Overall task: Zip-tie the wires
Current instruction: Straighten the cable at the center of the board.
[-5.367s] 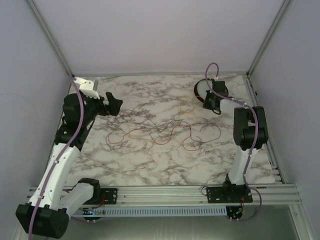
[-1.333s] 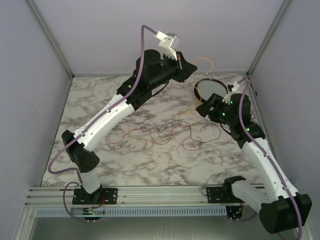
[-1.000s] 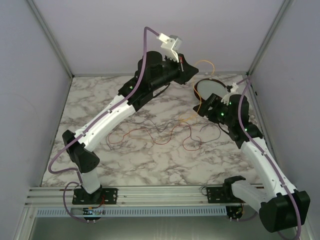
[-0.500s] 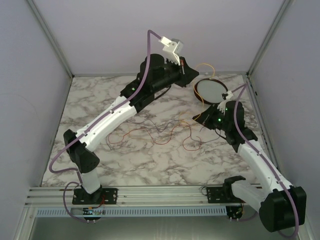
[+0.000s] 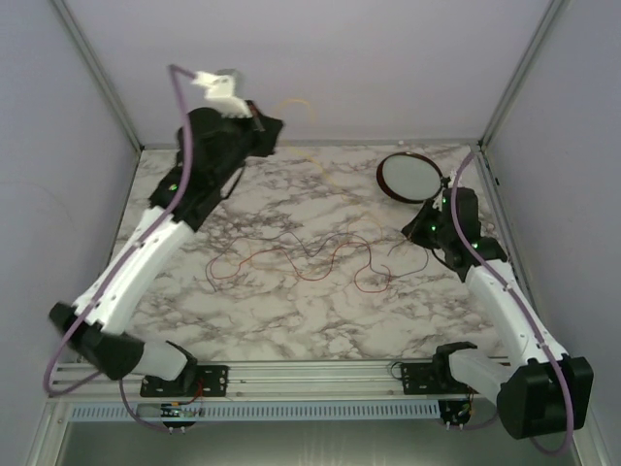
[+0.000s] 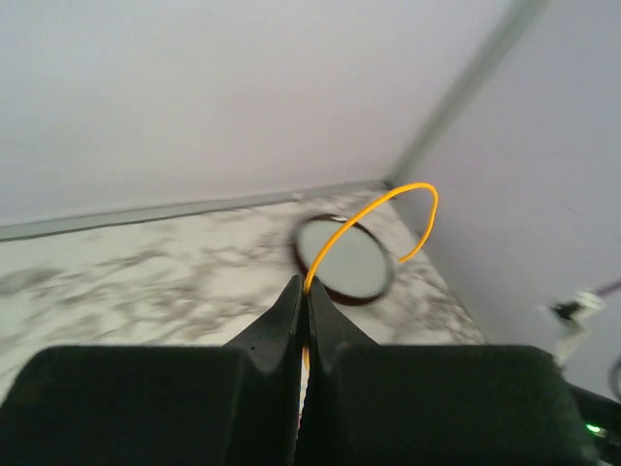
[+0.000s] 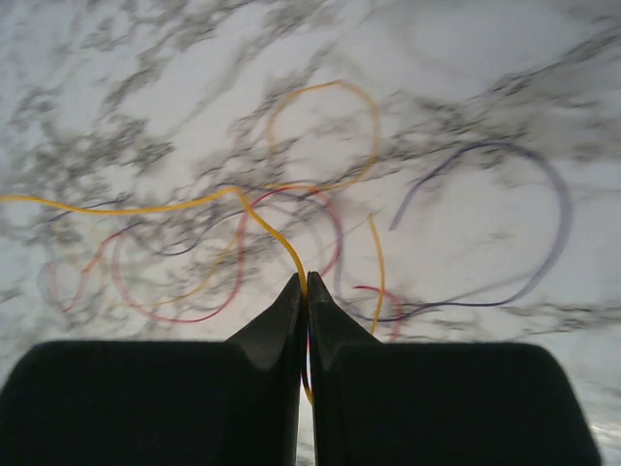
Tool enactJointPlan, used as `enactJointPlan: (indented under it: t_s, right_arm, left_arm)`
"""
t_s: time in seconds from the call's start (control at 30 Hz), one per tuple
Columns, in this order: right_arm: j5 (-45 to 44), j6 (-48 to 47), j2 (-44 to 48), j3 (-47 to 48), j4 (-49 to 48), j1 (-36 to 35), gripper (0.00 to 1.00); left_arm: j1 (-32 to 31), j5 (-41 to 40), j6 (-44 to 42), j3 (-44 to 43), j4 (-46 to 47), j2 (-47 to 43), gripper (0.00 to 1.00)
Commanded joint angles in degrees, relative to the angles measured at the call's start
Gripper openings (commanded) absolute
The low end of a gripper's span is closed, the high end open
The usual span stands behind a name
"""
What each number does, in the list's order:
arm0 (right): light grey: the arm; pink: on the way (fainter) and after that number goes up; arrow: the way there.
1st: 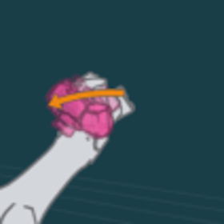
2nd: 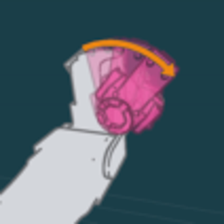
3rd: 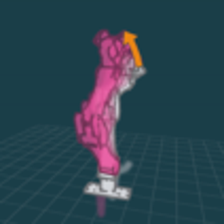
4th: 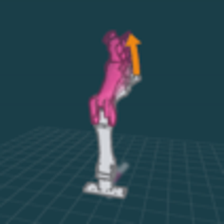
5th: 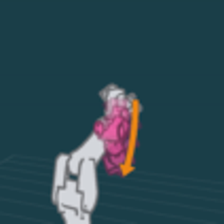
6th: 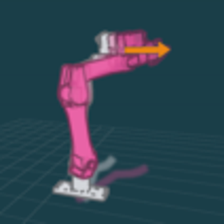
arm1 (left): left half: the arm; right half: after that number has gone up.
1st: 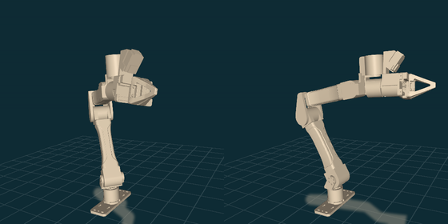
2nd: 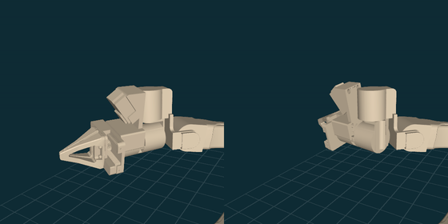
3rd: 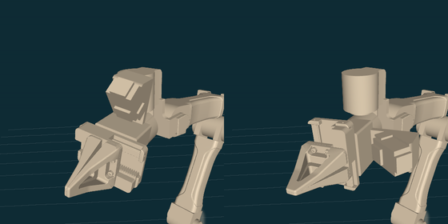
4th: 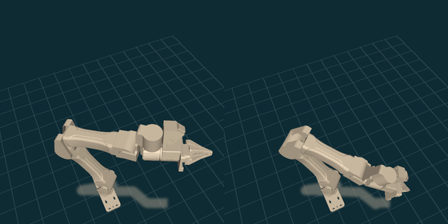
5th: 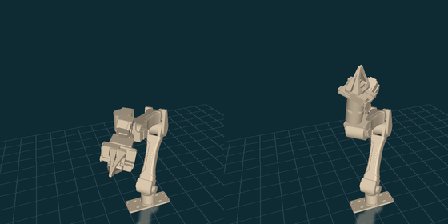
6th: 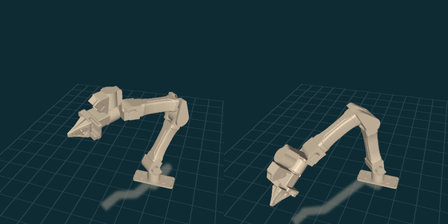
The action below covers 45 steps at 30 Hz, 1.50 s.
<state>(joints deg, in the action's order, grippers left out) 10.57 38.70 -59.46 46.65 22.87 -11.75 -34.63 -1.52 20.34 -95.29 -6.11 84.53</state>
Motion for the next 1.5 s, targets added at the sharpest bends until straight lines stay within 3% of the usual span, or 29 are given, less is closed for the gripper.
enactJointPlan:
  t_s: [0.0, 0.3, 0.57, 1.07, 1.47]
  right_arm:
    - [-13.8, -11.1, -2.9, 7.3, 10.8, 0.2, 0.00]
    - [-17.6, -16.4, -8.2, 10.6, 14.1, -0.9, 0.00]
    - [-18.3, -19.3, -12.2, 11.4, 15.8, -2.1, 0.00]
    - [-21.4, -19.3, -21.1, 12.0, 16.5, -5.9, 0.00]
    - [-22.1, -19.5, -28.1, 13.0, 15.5, -7.9, 0.00]
  left_arm:
    - [4.2, -9.2, -0.9, 8.7, -2.7, -10.4, 0.00]
    - [6.9, -15.3, 6.1, 34.2, -6.3, -23.7, 0.00]
    - [6.9, -18.2, 19.2, 58.4, 2.6, -34.5, 0.00]
    - [6.9, -21.8, 24.9, 70.3, 7.7, -33.1, 0.00]
    - [6.9, -22.4, 27.1, 74.5, 13.7, -26.8, 0.00]
